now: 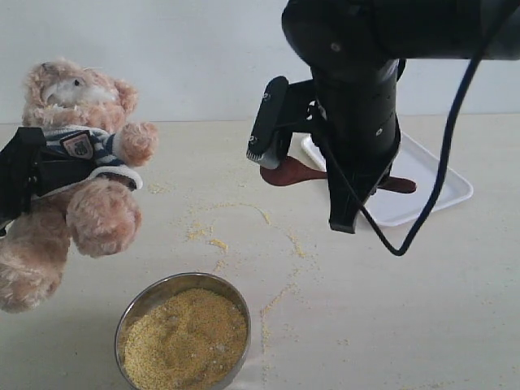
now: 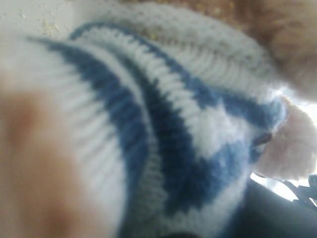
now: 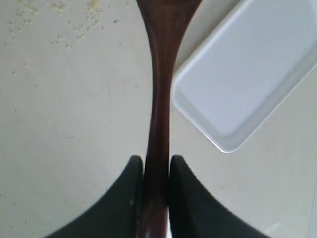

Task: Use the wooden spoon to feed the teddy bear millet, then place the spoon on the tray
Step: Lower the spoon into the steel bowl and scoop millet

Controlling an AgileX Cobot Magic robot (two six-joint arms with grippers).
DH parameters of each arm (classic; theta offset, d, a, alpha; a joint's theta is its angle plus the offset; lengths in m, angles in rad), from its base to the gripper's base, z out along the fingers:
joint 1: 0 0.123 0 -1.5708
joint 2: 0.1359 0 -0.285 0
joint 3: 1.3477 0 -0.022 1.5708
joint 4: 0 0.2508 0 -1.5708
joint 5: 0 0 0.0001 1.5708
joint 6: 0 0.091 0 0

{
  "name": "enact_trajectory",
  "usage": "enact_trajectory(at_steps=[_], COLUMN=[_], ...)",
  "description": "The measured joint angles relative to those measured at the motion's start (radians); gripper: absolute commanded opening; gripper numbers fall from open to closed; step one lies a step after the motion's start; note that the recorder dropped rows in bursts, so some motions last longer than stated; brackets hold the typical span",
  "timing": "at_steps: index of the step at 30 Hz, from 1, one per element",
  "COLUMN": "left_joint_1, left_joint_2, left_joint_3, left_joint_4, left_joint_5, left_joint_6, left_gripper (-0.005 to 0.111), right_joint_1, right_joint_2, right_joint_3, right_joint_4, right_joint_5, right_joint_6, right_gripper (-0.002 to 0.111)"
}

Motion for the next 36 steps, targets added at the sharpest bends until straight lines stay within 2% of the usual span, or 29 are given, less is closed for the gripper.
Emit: enact_trajectory(at_steps=[5,14,27,33,36], left_joint_1=[0.0,0.0,0.0,0.0,0.0], left_joint_2=[0.0,0.0,0.0,0.0,0.0], left_joint_3=[0.0,0.0,0.0,0.0,0.0], left_joint_4=[0.0,0.0,0.0,0.0,0.0], left_joint_5=[-0.003,-0.014,-0.018,-0.018,-0.019], left_joint_6=[0.0,0.012,0.04,0.043,0.053], left_gripper=[0.005,0.005,0.005,0.005,0.005], right_joint_1=[0.035,0.229,0.315,0.441,0.476], right_joint_2=[-0.001,0.019,0.04,0.087,0.111], right_joint_3=[-0.006,-0.008,-0.008,-0.008,-0.008], right_joint_4=[-0.016,-0.109,-0.144,-0.334,-0.365], right_joint_5=[0.013,0.013,0.013,0.015,0.013], right_joint_6=[0.036,0.063,0.129,0.217,0.205], right_gripper=[0.0,0.0,0.0,0.0,0.0])
